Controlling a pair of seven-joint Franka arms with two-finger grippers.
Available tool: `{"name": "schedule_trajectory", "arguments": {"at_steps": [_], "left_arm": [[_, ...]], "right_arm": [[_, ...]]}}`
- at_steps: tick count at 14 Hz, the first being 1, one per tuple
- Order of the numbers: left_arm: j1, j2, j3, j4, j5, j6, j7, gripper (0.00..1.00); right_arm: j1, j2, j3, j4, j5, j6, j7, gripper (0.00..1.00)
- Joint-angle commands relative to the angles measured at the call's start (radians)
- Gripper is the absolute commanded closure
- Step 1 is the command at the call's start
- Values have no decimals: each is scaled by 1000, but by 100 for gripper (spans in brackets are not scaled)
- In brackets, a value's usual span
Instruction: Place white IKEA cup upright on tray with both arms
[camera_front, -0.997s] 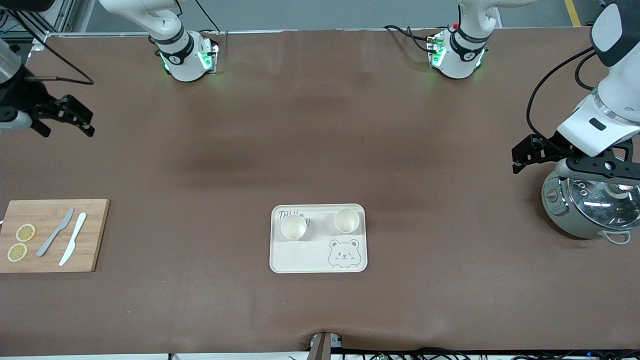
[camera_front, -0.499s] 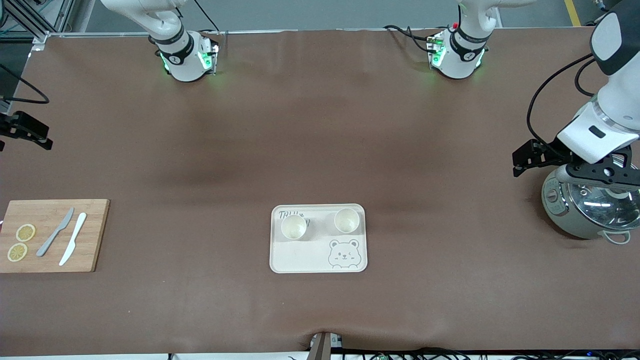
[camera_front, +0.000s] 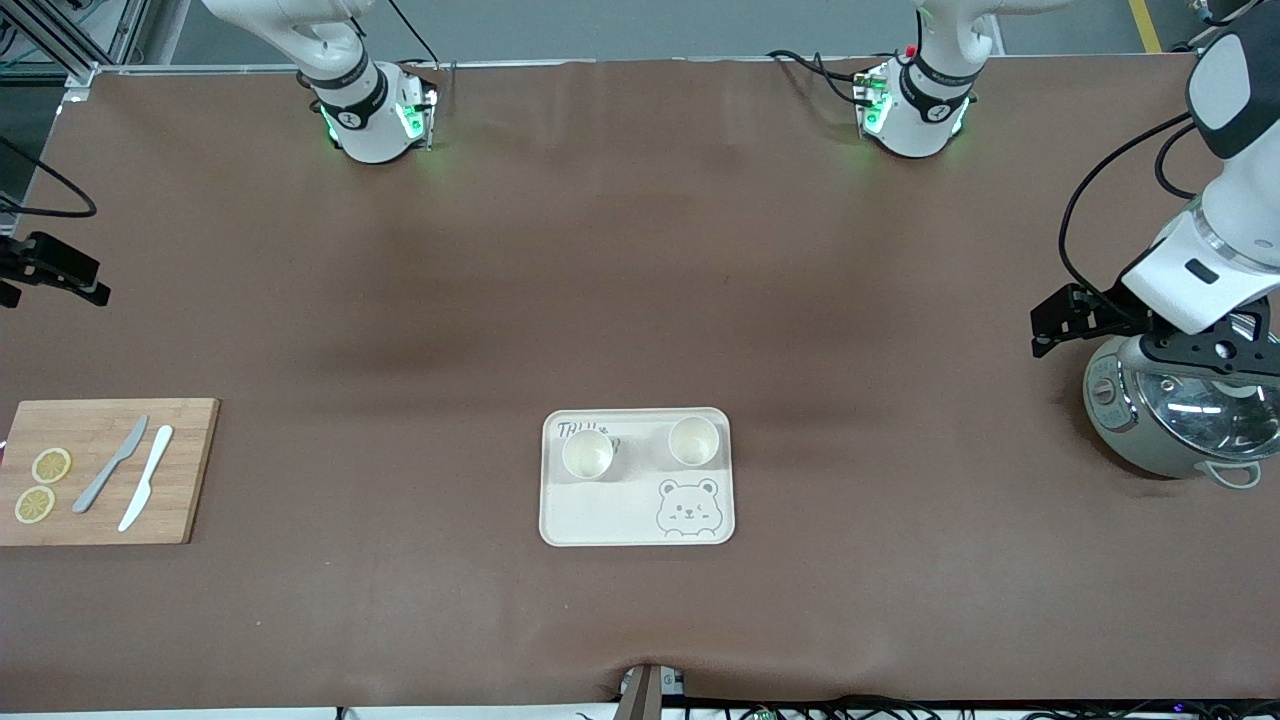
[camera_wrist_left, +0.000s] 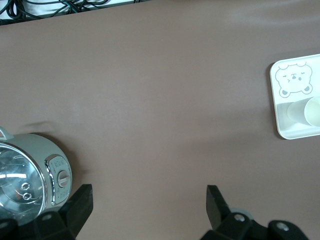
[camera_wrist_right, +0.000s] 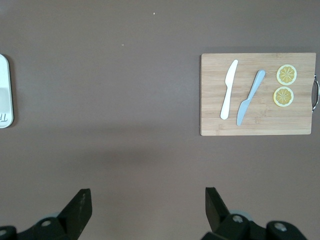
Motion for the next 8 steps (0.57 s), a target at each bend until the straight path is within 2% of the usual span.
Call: {"name": "schedule_trajectory", "arguments": {"at_steps": [1, 8], "left_arm": [[2, 6, -5, 13, 22, 3, -6, 0], [2, 8, -5, 12, 37, 3, -7, 0]], "right_arm": [[-33, 29, 11, 47, 14, -10, 10, 0], [-5, 35, 20, 95, 26, -22, 10, 0]]}}
